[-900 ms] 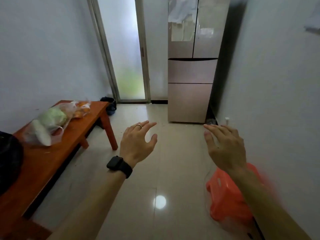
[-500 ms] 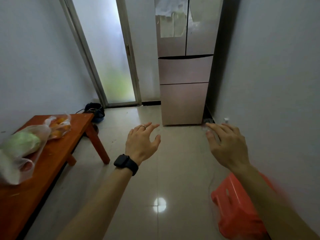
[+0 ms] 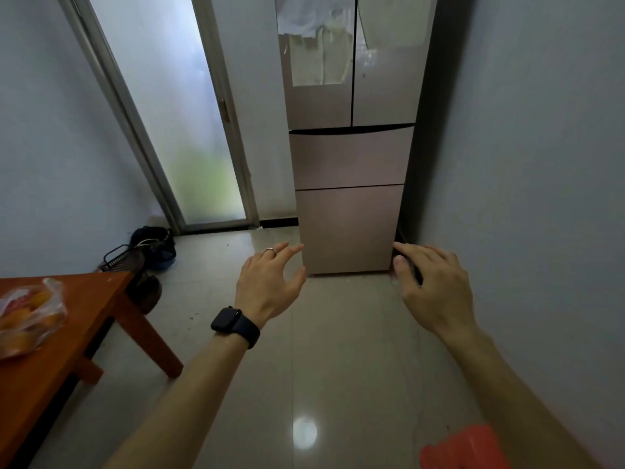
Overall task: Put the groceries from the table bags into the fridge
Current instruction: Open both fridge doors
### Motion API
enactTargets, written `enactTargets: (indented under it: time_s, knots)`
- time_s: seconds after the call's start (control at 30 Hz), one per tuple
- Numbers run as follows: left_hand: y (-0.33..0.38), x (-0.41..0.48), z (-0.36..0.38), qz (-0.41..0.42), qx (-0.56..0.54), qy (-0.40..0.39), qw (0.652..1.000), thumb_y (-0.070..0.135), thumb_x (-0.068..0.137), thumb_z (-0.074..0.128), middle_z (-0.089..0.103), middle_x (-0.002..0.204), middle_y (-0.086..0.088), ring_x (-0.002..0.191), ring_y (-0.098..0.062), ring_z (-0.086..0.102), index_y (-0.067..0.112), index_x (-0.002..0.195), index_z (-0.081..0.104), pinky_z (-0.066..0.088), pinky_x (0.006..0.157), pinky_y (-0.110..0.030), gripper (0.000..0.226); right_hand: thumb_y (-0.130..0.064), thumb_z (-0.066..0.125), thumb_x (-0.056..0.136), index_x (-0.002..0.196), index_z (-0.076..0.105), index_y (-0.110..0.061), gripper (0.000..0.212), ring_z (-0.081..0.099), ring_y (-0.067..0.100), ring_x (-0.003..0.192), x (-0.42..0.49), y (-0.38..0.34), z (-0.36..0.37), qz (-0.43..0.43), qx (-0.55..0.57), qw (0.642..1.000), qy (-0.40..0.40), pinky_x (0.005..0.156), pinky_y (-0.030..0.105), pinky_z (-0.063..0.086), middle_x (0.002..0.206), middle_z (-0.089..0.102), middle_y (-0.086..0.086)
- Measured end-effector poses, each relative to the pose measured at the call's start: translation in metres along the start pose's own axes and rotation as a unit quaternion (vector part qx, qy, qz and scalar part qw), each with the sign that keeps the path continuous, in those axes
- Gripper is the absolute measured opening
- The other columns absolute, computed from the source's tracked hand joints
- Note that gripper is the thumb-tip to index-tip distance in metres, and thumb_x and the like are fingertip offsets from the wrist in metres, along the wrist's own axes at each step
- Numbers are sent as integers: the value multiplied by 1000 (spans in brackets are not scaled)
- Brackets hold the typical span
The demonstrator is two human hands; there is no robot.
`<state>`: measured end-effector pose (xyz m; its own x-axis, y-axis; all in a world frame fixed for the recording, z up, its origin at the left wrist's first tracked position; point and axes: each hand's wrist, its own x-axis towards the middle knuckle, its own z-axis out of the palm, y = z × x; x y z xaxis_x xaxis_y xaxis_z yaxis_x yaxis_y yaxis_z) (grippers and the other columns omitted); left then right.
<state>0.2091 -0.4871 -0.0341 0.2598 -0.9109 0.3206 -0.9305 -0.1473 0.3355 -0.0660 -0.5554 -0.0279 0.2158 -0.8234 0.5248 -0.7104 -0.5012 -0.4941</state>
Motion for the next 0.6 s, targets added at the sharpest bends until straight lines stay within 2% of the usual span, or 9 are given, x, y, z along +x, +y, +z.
enactTargets:
  time_s: [0.2, 0.6]
  knots:
    - [1, 150, 28, -15, 5, 21, 1000, 50, 95, 52, 47, 149, 5, 136, -19, 44, 39, 143, 46, 35, 113, -44, 49, -47, 39, 97, 132, 62, -30, 46, 45, 20, 131, 143, 46, 53, -11, 7, 1000, -28, 103, 45, 41, 129, 65, -9]
    - [-37, 400, 74, -1, 8, 48, 999, 49, 95, 52, 48, 148, 3, 135, -21, 44, 37, 143, 46, 36, 113, -47, 50, -50, 36, 97, 135, 59, -34, 47, 43, 15, 132, 365, 101, 164, -3, 19, 999, -33, 107, 46, 41, 133, 61, -13]
